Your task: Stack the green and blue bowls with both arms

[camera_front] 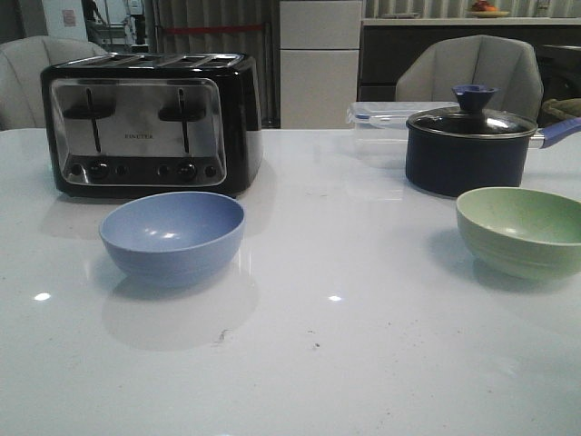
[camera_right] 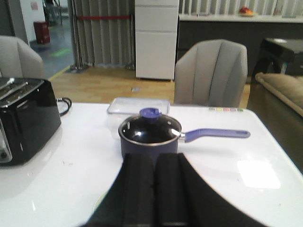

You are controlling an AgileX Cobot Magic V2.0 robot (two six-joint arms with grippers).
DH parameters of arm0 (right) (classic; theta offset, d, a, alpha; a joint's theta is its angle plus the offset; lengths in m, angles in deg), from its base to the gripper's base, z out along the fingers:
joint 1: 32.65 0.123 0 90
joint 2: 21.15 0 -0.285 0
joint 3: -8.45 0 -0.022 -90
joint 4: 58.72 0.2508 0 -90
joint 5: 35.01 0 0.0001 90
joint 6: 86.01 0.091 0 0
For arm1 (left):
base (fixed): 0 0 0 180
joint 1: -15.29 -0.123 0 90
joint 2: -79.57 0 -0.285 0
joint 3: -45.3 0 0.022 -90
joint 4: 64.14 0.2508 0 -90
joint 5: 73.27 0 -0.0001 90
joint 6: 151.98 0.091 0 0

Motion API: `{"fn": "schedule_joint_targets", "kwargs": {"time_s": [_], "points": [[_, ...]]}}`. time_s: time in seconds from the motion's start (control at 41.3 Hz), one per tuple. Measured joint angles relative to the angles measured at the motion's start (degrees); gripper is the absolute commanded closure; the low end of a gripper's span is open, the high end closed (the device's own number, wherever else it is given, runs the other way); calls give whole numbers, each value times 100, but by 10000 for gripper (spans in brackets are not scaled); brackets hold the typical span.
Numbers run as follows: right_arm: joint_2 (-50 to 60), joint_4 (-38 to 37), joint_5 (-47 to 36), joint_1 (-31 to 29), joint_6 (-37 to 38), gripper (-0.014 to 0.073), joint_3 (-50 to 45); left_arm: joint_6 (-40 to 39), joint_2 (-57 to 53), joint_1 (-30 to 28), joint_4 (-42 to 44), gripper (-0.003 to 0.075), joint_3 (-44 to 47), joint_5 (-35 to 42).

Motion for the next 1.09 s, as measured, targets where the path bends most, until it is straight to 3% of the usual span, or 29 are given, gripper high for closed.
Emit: {"fn": "schedule_joint_targets", "kwargs": {"time_s": [0.29,0.726,0.847,1.016,1.089], "points": [[-1162,-9,870,0,0,541,255,0,1078,0,10,627,-137,-1107],[-2587,-290,1250,0,0,536,233,0,2121,0,10,627,-137,-1735],[-2946,-290,1250,0,0,426,233,0,2297,0,10,589,-137,-1735],[-3427,-292,1208,0,0,126,233,0,2503,0,10,353,-137,-1735],[-3612,-292,1101,0,0,74,233,0,2571,0,10,279,-137,-1713]]}}
